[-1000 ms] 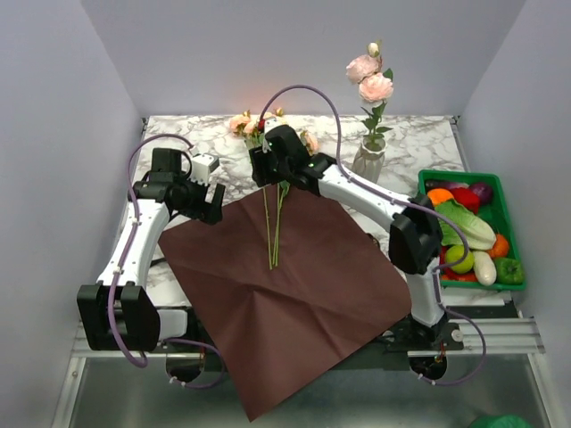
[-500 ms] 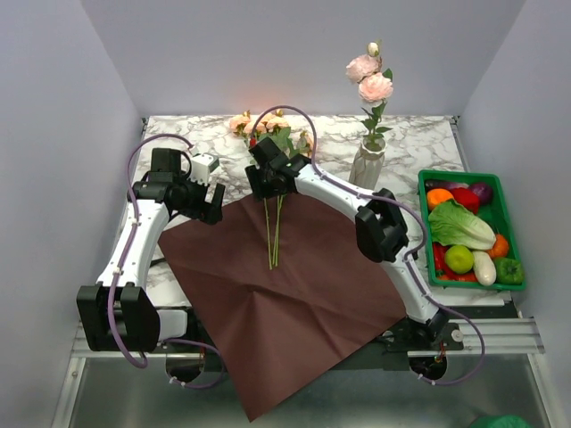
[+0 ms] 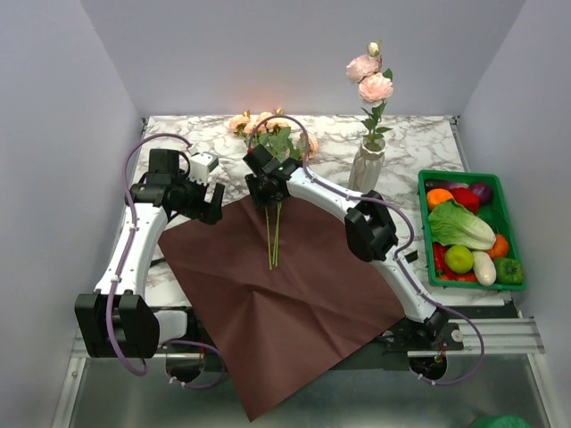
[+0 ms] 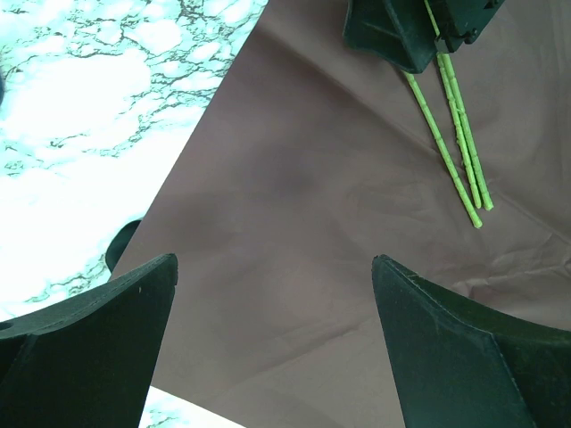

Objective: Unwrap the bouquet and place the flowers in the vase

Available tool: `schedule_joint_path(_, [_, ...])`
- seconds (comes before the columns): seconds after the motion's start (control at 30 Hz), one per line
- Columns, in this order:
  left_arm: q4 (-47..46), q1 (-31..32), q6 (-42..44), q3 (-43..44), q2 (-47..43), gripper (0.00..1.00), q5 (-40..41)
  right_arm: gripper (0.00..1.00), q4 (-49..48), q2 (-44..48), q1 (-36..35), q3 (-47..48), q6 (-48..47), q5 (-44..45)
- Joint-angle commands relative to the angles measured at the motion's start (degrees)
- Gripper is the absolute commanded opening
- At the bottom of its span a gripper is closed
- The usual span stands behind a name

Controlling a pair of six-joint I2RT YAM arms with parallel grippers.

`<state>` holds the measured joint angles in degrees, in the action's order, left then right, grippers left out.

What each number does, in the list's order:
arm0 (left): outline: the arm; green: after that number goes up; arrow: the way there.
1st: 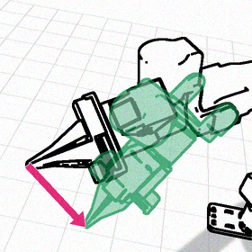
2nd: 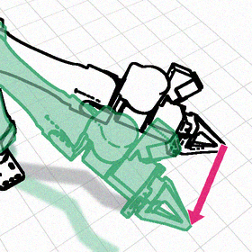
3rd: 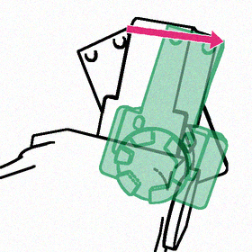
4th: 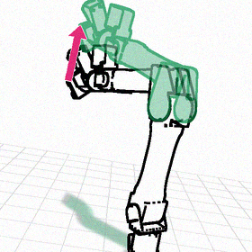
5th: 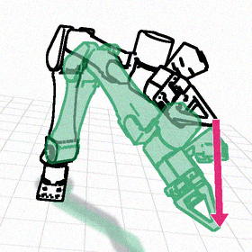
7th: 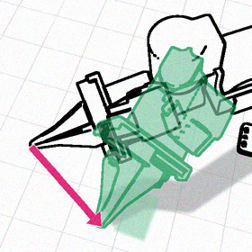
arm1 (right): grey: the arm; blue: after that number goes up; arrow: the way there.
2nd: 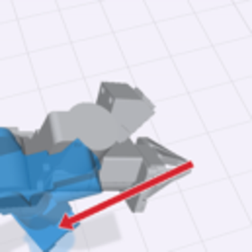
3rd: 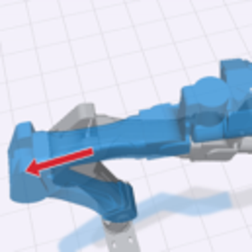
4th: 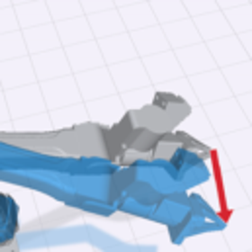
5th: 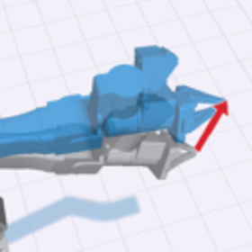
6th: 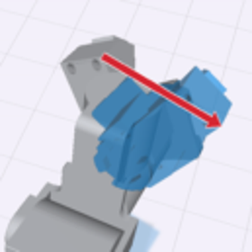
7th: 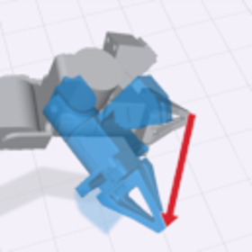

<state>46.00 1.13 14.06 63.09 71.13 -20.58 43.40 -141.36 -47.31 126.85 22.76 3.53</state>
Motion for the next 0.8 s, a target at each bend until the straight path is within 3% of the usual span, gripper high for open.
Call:
schedule_joint_path(0.0, [0.1,-0.3,1.0,0.3,-1.3,0.99,-2.1,0.52,2.5,-1.9,-0.5,1.7,1.6,0.7])
schedule_joint_path(0.4, [-0.5,-0.4,1.1,-0.9,-1.4,0.99,-3.0,0.47,0.3,-1.4,-0.4,-4.0,2.5,-0.4])
schedule_joint_path(0.63, [-0.2,-0.3,1.3,-0.5,-1.9,0.99,-2.7,0.33,0.1,-2.0,-0.6,-3.4,3.3,-0.4])
schedule_joint_path(0.73, [0.2,-0.3,1.7,-0.1,-1.8,0.99,-2.6,0.23,-0.2,-1.2,-0.5,-4.6,3.4,-0.4])
schedule_joint_path(0.77, [0.3,-0.4,1.8,0.0,-1.8,0.99,-2.6,0.16,-0.4,-0.8,-0.5,-5.0,3.6,-0.1])
